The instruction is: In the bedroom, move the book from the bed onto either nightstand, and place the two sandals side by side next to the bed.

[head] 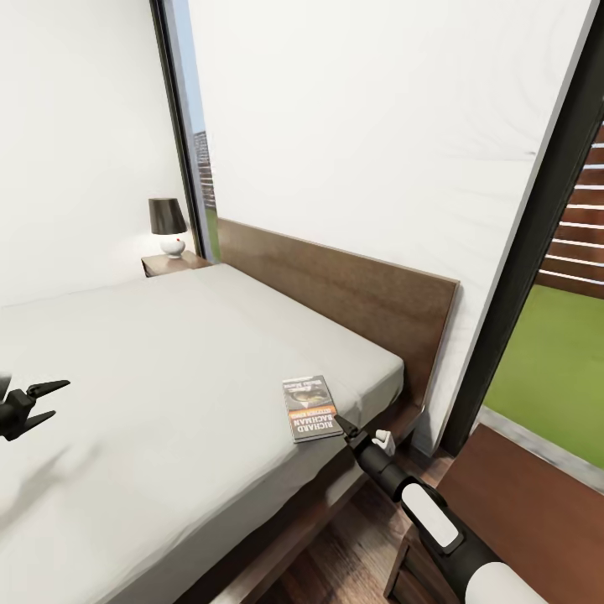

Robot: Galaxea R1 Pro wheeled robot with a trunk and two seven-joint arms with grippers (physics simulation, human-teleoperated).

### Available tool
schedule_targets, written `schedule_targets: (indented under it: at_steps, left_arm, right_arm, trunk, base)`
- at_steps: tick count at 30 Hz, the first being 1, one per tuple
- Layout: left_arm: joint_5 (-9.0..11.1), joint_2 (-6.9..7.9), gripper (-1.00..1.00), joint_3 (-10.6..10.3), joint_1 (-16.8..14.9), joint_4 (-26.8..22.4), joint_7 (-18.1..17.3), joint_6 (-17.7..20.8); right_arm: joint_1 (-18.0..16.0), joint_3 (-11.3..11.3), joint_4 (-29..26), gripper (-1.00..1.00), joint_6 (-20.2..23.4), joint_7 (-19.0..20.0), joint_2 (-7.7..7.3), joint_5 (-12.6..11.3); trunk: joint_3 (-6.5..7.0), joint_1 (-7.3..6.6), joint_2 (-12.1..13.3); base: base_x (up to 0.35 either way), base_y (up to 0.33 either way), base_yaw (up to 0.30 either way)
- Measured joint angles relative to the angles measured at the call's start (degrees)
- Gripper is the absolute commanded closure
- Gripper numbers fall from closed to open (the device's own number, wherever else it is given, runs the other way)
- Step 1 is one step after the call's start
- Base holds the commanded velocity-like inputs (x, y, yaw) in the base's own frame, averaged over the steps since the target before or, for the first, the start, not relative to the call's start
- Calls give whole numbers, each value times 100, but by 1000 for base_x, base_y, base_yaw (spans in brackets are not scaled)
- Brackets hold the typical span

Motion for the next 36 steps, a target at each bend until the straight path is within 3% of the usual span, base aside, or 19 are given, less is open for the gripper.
schedule_targets:
  at_steps: [36]
  left_arm:
    - [-1, 9, -100, 0, 0, 0, 0, 0]
  right_arm:
    - [0, 10, 9, -100, 0, -28, 8, 4]
  trunk:
    - [0, 0, 0]
  base:
    - [0, 0, 0]
